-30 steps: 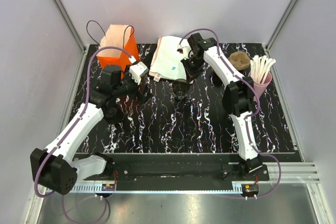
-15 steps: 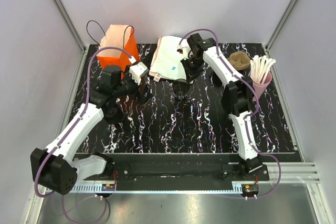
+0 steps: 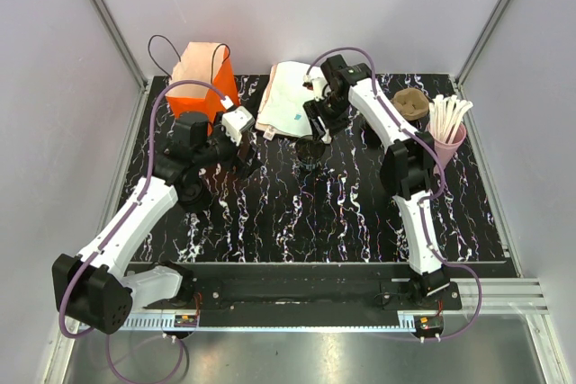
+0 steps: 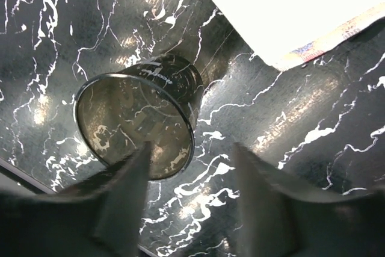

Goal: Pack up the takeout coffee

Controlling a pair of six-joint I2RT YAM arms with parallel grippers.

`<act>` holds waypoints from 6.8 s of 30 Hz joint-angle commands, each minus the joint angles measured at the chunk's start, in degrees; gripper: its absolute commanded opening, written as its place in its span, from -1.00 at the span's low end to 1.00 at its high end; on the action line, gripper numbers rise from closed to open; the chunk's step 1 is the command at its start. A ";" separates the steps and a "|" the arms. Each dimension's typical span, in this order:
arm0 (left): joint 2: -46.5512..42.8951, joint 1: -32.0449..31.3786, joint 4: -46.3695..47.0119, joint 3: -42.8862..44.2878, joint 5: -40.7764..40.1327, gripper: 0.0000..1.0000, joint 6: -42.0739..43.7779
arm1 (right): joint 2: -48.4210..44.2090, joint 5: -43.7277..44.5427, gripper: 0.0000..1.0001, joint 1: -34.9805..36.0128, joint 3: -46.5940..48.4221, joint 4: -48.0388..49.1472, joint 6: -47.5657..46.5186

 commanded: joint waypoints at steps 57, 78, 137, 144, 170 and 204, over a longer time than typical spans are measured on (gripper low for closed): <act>1.50 22.31 -30.01 -4.30 -3.99 0.54 38.74 | -44.62 0.85 0.99 0.88 -46.21 16.27 -12.98; 5.19 23.55 -27.37 -5.53 -3.99 -0.23 38.91 | -44.18 0.59 0.99 0.80 -46.30 16.45 -12.80; 16.08 2.11 -61.72 32.87 32.30 -0.86 37.68 | -65.19 -11.37 0.99 13.18 -53.50 26.38 -39.95; 21.63 -1.32 -67.45 37.36 37.93 -0.89 40.67 | -61.94 -8.46 0.99 18.11 -51.05 26.38 -41.54; 23.30 -6.25 -67.45 38.32 40.92 -0.95 38.91 | -49.72 -8.20 0.88 25.84 -43.31 23.21 -43.74; 22.33 -5.99 -67.45 38.84 38.56 0.39 39.27 | -50.07 -8.38 -0.47 27.34 -45.33 21.11 -41.28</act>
